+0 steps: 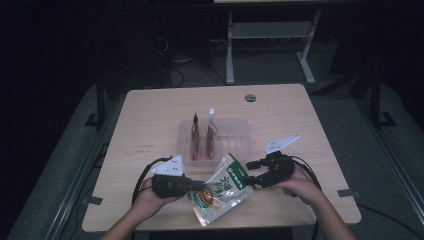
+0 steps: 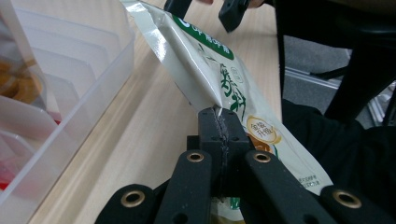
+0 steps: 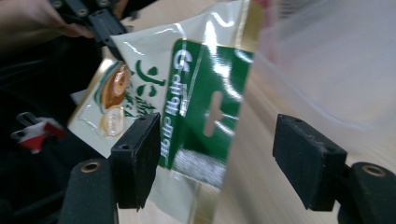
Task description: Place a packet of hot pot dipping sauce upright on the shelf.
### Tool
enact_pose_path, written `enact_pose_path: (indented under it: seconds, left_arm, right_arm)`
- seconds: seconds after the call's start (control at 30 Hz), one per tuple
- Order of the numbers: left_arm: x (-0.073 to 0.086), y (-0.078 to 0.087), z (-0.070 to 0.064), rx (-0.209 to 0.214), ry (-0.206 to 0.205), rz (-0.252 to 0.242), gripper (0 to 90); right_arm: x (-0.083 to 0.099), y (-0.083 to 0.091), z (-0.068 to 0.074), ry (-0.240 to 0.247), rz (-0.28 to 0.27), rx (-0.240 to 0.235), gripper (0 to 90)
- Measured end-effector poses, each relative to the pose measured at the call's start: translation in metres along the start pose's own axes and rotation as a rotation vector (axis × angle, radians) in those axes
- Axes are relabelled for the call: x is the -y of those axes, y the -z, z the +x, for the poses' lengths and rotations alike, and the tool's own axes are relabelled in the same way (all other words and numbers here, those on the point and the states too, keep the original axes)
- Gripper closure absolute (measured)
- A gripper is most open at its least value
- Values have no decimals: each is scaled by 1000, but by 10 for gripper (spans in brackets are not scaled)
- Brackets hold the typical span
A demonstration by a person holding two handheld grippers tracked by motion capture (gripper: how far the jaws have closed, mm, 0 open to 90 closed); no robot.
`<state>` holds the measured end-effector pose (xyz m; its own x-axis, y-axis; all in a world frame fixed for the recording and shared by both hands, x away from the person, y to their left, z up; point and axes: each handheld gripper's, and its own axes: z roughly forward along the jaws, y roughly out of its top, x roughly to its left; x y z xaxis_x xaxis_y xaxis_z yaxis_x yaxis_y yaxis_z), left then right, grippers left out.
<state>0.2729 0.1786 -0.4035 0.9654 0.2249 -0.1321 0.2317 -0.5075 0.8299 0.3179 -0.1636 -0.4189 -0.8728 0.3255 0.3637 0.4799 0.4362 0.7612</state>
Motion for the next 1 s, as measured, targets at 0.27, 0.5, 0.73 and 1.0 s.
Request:
enact_pose_path:
  seconds: [0.27, 0.5, 0.73, 1.0]
  left_arm:
    - [2, -2, -5, 8, -18, -4, 900]
    - [8, -1, 6, -10, 3, -15, 900]
    - [9, 0, 12, -19, 3, -30, 900]
    - [14, 0, 18, -25, 8, -38, 900]
  right_arm:
    - [-1, -13, 3, 35, 34, -106, 437]
    - [-2, -5, 6, 43, 6, -98, 694]
    - [-6, -4, 11, 69, -6, -121, 846]
    - [-10, -8, 18, 120, 9, -135, 900]
